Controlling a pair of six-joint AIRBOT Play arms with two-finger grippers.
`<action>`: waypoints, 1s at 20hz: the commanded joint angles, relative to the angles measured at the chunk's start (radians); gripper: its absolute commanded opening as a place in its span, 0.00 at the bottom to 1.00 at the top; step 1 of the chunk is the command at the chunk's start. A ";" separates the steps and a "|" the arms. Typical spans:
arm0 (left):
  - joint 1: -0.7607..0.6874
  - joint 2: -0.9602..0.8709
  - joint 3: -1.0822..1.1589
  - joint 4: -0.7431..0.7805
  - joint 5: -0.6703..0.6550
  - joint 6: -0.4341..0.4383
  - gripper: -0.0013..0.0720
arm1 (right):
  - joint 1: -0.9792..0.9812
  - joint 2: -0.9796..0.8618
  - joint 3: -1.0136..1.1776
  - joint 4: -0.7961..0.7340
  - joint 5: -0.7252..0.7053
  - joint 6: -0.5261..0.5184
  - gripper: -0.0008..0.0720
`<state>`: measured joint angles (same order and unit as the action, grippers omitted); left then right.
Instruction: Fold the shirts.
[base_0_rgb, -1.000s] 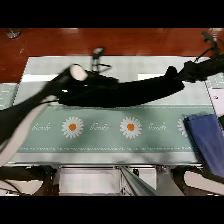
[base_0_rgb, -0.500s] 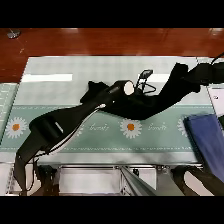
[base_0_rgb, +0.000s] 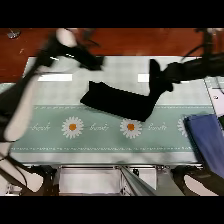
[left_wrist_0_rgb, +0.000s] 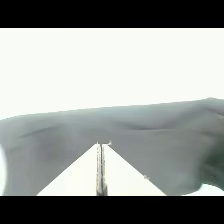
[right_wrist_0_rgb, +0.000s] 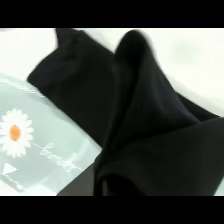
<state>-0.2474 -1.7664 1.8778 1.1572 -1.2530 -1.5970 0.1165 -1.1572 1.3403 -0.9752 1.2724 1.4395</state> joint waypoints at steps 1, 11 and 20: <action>0.274 0.280 -0.198 0.081 0.008 0.015 0.06 | 0.158 -0.166 0.097 0.001 -0.080 0.047 0.04; 0.322 1.239 -1.369 -0.123 0.349 0.016 0.06 | 0.410 -0.815 0.657 0.138 -0.148 0.114 0.04; 0.312 1.249 -1.524 -0.201 0.423 0.017 0.06 | 0.179 -0.819 0.715 0.252 0.241 0.076 0.87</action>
<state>0.0662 -0.5274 0.3828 0.9749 -0.8425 -1.5795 0.4160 -2.0201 2.0441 -0.7368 1.2819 1.5398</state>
